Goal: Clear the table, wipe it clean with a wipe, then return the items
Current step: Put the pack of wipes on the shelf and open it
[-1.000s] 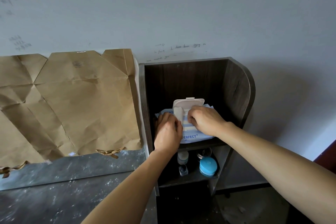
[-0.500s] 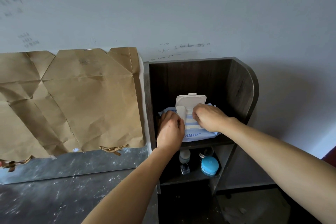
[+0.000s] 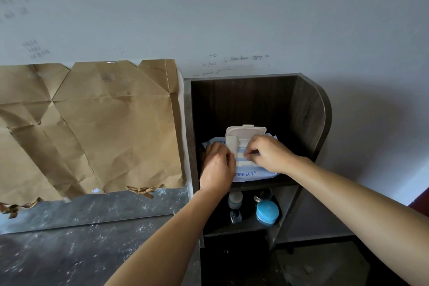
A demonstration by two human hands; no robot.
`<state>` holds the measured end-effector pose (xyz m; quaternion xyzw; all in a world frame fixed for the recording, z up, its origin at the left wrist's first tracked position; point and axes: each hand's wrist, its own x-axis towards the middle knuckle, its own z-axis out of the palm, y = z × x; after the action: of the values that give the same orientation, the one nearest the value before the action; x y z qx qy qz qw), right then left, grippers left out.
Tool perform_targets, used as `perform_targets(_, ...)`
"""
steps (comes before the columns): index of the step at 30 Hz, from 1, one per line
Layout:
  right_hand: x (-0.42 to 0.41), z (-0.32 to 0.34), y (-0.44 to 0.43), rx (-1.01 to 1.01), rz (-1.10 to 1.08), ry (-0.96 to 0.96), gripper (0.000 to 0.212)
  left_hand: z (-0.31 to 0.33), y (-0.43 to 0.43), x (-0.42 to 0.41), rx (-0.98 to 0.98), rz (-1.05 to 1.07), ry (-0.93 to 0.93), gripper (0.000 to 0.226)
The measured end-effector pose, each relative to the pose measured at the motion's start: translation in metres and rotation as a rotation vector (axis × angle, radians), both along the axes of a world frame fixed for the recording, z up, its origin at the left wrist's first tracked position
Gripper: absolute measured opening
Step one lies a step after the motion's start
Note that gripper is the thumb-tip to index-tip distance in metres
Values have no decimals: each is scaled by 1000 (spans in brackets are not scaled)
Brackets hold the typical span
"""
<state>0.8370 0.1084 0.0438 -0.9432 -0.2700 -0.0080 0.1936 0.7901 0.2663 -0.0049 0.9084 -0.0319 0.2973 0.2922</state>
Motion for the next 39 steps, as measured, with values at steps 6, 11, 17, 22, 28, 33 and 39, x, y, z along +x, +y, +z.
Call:
perform_targets(6,2,3,3,-35,-60,62,10,-1,1,-1,3,-7,-1,11)
perform_targets(11,2,7,8,-27,-140,47,19,0,1,0,4,5,1,11)
perform_targets(17,6,5,13,-200,-94,-17,13,1,1,-1,9,8,4,11)
perform_targets(22,5,5,7,-212,-31,5,15,4,1,-1,-14,-14,28,13)
perform_targets(28,10,15,7,64,-144,123,16,7,3,-1,-43,-25,44,13)
perform_targets(33,8,16,7,80,-77,104,10,10,3,-3,-132,-31,54,13)
perform_targets(39,2,14,11,-32,-84,65,14,9,4,-1,-165,-35,73,13)
